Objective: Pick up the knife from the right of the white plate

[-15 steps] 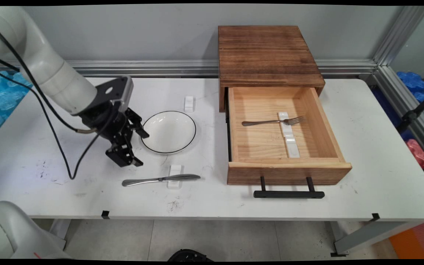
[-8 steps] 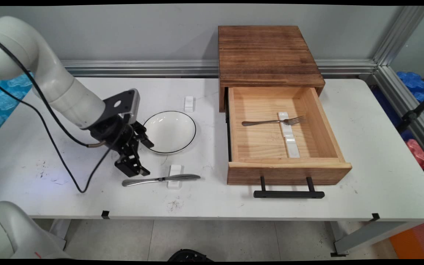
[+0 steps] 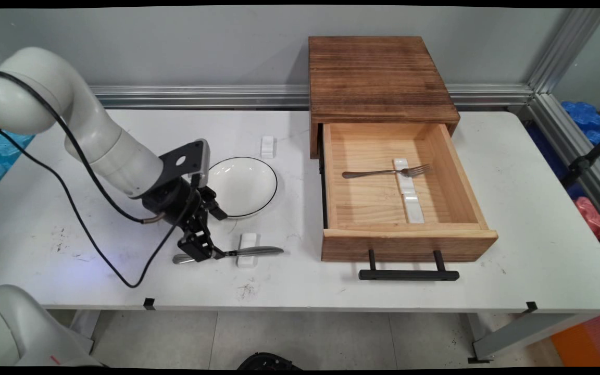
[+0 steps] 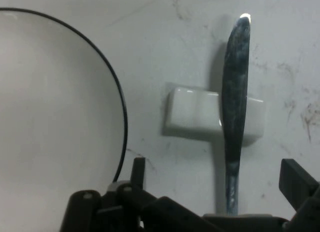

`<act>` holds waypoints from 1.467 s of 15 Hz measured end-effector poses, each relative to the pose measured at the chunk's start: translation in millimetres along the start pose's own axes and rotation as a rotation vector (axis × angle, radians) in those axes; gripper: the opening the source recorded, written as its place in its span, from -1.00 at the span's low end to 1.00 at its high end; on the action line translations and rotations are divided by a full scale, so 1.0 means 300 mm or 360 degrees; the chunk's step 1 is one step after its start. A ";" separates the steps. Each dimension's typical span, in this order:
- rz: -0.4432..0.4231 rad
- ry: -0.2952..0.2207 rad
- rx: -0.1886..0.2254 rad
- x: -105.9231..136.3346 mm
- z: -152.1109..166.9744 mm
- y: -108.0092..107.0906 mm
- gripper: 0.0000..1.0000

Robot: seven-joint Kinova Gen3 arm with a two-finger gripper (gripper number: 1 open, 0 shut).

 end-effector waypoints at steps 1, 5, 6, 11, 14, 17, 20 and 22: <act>-0.0010 0.0000 0.0001 0.001 0.009 0.005 1.00; -0.0040 -0.0002 0.0004 0.002 0.035 0.017 1.00; -0.0045 -0.0003 0.0005 0.001 0.040 0.018 1.00; -0.0052 -0.0011 0.0005 -0.007 0.061 0.022 1.00; -0.0047 -0.0016 0.0001 -0.012 0.074 0.025 1.00; -0.0027 -0.0022 -0.0005 -0.015 0.083 0.028 1.00; 0.0000 -0.0030 -0.0006 -0.019 0.089 0.028 1.00; 0.0012 -0.0035 -0.0006 -0.022 0.092 0.029 1.00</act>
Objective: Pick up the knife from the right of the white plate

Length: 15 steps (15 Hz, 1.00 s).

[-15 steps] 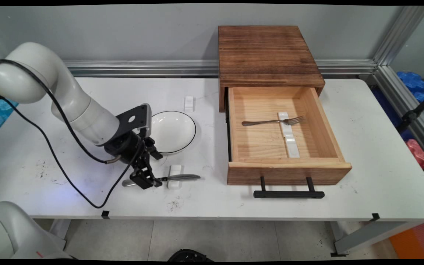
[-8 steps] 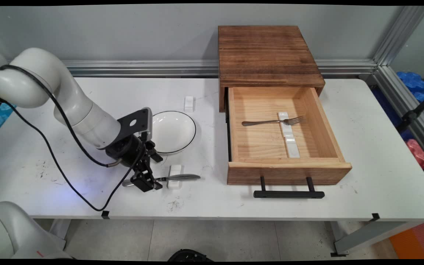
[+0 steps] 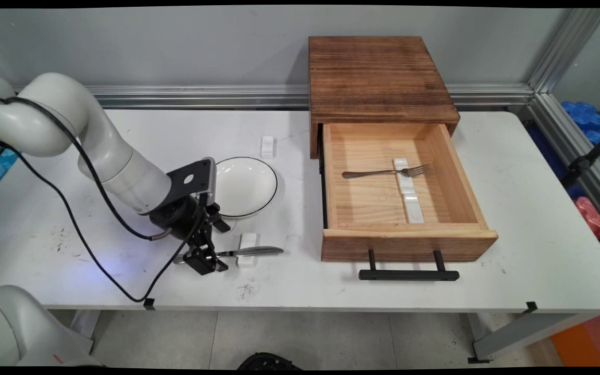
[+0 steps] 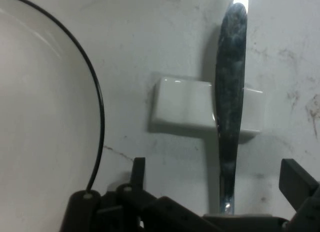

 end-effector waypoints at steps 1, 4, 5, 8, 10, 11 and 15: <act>0.0004 -0.0002 0.0000 -0.001 0.001 0.000 1.00; 0.0014 -0.0008 0.0000 -0.003 0.006 0.001 1.00; 0.0017 -0.0009 0.0000 -0.004 0.007 0.002 1.00; 0.0024 -0.0015 -0.0004 -0.005 0.011 0.004 1.00; 0.0028 -0.0019 -0.0006 -0.006 0.014 0.005 -1.00; 0.0028 -0.0020 -0.0006 -0.006 0.015 0.006 -1.00; 0.0026 -0.0026 -0.0014 -0.008 0.019 0.012 -1.00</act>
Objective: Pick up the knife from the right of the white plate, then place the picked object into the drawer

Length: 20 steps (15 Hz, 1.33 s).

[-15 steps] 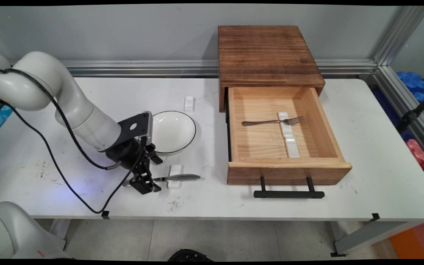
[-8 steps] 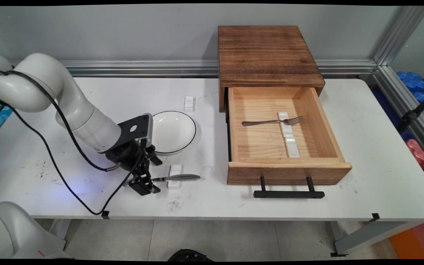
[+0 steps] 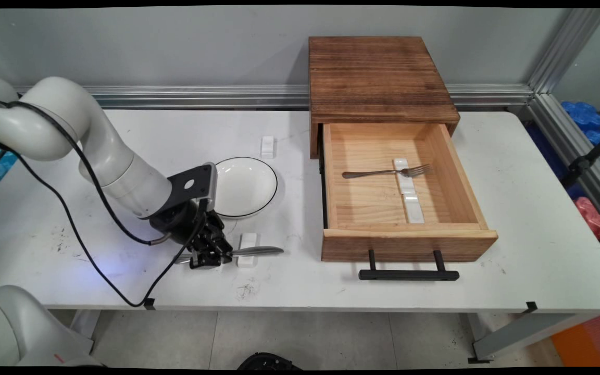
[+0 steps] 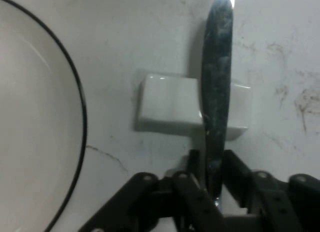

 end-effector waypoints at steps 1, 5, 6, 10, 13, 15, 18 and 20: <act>0.0000 -0.0001 -0.0002 0.000 0.000 0.001 -1.00; -0.0002 -0.0007 -0.0007 0.000 -0.001 0.007 -1.00; -0.0002 -0.0007 -0.0007 0.002 -0.003 0.007 -1.00; -0.0005 -0.0012 0.0002 0.013 -0.022 0.004 -1.00; -0.0006 -0.0019 0.0009 0.028 -0.053 0.003 -1.00; -0.0003 -0.0023 0.0010 0.040 -0.084 0.005 -1.00; 0.0008 -0.0026 0.0004 0.065 -0.132 0.009 -1.00; 0.0016 -0.0027 0.0000 0.084 -0.165 0.010 -1.00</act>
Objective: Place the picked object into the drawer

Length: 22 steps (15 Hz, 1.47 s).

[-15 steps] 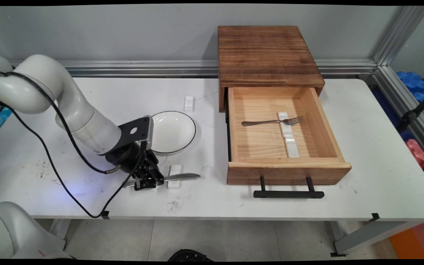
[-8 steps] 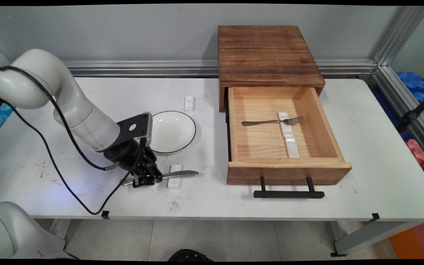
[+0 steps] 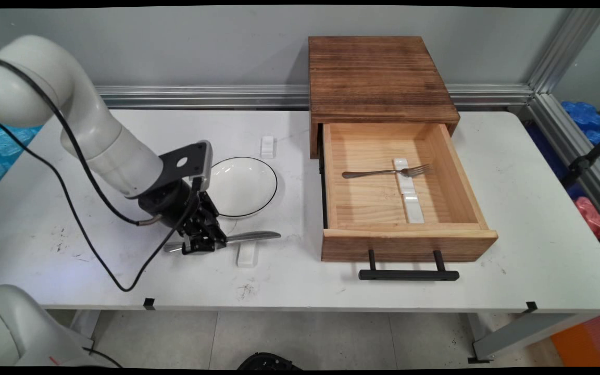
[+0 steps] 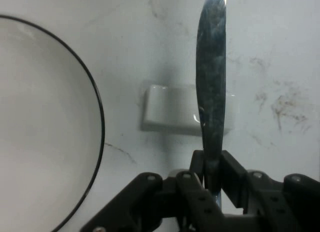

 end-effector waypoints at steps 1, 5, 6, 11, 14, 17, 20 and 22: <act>0.0005 0.0001 -0.0002 0.011 -0.019 -0.001 -1.00; 0.0024 0.0007 -0.0008 0.060 -0.089 -0.018 -1.00; 0.0027 0.0009 -0.0009 0.073 -0.103 -0.023 -1.00; 0.0036 0.0031 -0.0007 0.159 -0.179 -0.070 -1.00; 0.0038 0.0053 -0.0005 0.215 -0.215 -0.101 -1.00; 0.0030 0.0085 -0.0009 0.288 -0.237 -0.133 -1.00; 0.0026 0.0123 -0.0014 0.377 -0.247 -0.166 -1.00; 0.0032 0.0155 -0.0011 0.443 -0.248 -0.189 -1.00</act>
